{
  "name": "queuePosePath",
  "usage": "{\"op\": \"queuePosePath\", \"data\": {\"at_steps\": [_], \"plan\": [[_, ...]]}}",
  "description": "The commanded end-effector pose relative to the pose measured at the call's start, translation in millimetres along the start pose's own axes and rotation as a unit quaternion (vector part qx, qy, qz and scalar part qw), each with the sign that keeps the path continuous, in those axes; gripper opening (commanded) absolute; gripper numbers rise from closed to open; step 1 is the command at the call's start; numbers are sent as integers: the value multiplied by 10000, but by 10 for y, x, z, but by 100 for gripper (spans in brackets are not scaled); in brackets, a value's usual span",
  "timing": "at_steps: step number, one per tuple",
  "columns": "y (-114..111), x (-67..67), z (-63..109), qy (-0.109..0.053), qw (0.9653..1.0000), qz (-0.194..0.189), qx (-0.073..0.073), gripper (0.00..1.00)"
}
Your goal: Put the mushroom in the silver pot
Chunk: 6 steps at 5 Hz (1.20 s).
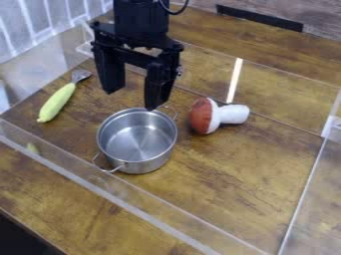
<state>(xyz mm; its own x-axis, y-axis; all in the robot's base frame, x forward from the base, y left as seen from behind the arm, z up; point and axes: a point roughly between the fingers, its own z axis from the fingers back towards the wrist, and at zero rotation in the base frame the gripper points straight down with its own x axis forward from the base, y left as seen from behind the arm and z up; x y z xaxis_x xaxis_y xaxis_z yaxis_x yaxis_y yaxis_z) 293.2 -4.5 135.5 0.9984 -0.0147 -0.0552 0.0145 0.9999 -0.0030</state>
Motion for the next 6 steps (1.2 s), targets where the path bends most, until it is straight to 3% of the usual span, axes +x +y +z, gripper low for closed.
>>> {"op": "queuePosePath", "data": {"at_steps": [1, 2, 4, 5, 6], "plan": [[-71, 28, -169, 120, 9999, 89, -21, 100], [-205, 319, -229, -31, 9995, 316, -20, 100], [-620, 921, -98, -361, 9992, 182, 36, 100], [-604, 1103, -90, -471, 9985, 236, 134, 100], [-586, 1161, -171, -443, 9984, 296, 205, 100]]}}
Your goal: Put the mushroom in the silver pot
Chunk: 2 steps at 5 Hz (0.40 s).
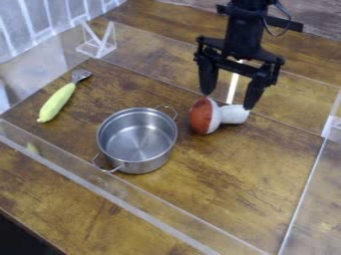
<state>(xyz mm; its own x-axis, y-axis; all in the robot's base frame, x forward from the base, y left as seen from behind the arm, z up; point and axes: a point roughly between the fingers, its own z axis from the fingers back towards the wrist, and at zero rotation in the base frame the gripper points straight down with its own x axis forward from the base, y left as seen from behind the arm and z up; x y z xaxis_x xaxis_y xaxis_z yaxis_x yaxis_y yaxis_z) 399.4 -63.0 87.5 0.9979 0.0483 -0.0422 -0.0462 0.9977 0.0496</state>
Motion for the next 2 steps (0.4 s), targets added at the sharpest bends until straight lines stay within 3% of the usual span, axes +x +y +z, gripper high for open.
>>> {"op": "queuePosePath", "data": {"at_steps": [1, 2], "plan": [[18, 113, 175, -380, 9993, 66, 14, 100], [71, 166, 89, -419, 9985, -341, 54, 100]]}}
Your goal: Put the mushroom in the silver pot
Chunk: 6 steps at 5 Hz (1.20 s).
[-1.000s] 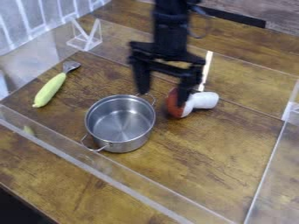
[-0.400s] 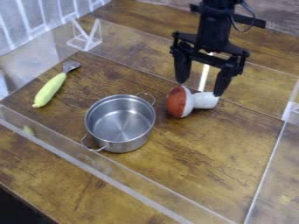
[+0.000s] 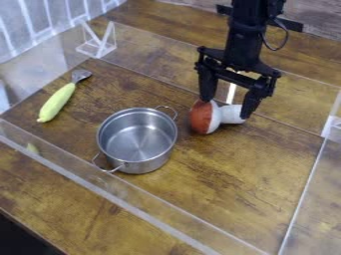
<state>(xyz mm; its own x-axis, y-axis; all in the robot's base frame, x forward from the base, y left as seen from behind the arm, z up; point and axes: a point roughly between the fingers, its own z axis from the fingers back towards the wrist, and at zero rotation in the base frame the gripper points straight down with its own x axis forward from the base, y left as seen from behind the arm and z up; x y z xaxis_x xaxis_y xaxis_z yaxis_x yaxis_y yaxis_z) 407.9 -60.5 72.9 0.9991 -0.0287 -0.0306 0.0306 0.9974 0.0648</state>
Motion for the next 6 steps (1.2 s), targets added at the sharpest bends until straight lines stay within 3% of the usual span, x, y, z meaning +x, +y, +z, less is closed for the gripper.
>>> {"op": "queuePosePath", "data": {"at_steps": [1, 3, 5, 6], "plan": [[130, 120, 162, -371, 9989, -281, 4, 100], [105, 159, 267, -404, 9992, -67, 36, 100], [100, 233, 143, -447, 9986, -264, 59, 100], [213, 228, 121, -440, 9990, -87, 57, 100]]}}
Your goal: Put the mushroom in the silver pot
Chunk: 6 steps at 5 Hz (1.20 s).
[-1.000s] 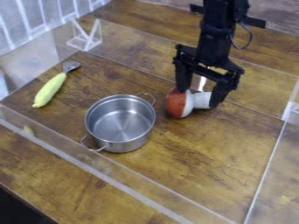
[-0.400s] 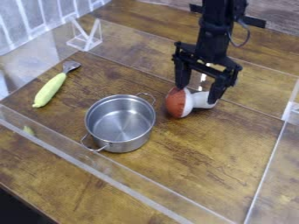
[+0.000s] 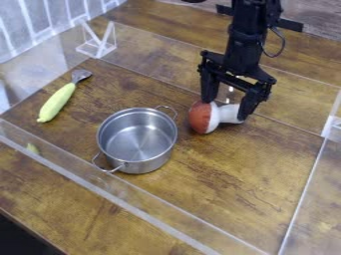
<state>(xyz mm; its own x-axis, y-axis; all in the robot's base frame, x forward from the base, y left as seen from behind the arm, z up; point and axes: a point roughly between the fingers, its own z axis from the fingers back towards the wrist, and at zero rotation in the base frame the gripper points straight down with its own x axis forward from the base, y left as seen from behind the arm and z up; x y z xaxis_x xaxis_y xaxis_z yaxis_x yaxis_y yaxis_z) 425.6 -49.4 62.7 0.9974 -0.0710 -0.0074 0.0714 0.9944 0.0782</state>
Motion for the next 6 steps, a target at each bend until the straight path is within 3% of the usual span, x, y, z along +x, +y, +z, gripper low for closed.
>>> {"op": "queuePosePath", "data": {"at_steps": [1, 2, 4, 5, 6], "plan": [[212, 33, 216, -302, 9991, 310, -21, 100], [307, 35, 207, -283, 9984, 495, -32, 100], [475, 164, 217, -298, 9974, 652, -33, 100], [506, 192, 259, -274, 9958, 876, -12, 0], [503, 169, 320, -268, 9944, 1021, -14, 100]]}}
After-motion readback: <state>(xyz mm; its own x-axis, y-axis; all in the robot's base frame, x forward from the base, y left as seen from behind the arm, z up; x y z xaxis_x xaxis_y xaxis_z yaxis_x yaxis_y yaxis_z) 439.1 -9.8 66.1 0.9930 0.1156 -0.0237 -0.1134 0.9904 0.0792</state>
